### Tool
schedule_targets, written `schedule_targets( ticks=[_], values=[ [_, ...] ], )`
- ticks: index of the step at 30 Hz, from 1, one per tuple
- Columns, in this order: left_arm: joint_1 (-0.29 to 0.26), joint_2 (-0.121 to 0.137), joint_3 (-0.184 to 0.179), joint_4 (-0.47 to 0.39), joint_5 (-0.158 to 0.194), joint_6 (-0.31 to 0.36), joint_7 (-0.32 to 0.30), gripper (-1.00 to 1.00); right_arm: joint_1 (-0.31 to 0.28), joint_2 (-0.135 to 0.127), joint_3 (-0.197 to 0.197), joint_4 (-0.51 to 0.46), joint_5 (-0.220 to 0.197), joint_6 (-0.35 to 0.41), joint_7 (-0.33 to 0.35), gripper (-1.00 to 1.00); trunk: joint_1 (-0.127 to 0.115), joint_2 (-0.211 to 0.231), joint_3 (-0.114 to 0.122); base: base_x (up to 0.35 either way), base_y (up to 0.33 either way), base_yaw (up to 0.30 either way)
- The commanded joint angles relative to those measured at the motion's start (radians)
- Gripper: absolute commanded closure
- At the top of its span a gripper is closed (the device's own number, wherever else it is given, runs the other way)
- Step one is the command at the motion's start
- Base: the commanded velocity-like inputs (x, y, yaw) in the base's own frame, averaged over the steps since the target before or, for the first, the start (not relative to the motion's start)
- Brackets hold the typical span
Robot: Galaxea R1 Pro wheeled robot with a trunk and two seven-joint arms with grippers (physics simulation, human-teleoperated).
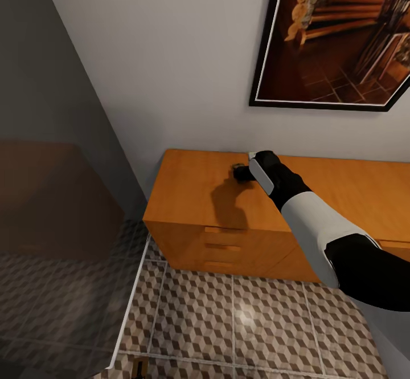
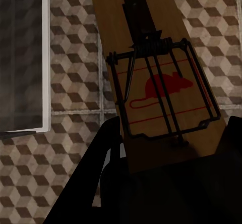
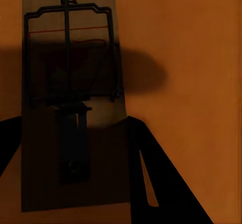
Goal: Take the four mousetraps from the cabinet in the bathroom and place them on the bathroom floor. Make sure all four end up on the same floor surface, and ensure that at least two of them are either under or directly next to the same bathroom sink.
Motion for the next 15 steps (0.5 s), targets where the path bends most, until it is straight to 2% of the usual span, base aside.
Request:
schedule_targets(
  ticks=[1, 15],
  values=[
    [-0.001, -0.001, -0.009, 0.004, 0.005, -0.006, 0.004, 1.00, -0.001, -0.001, 0.005, -0.003, -0.014, 0.004, -0.010, 1.00, 0.000, -0.001, -0.001, 0.000, 0.000, 0.000],
    [-0.001, -0.001, -0.009, 0.004, 0.005, -0.006, 0.004, 1.00, -0.001, -0.002, 0.001, -0.007, -0.014, 0.044, -0.010, 1.00, 0.000, -0.001, -0.001, 0.000, 0.000, 0.000]
  ],
)
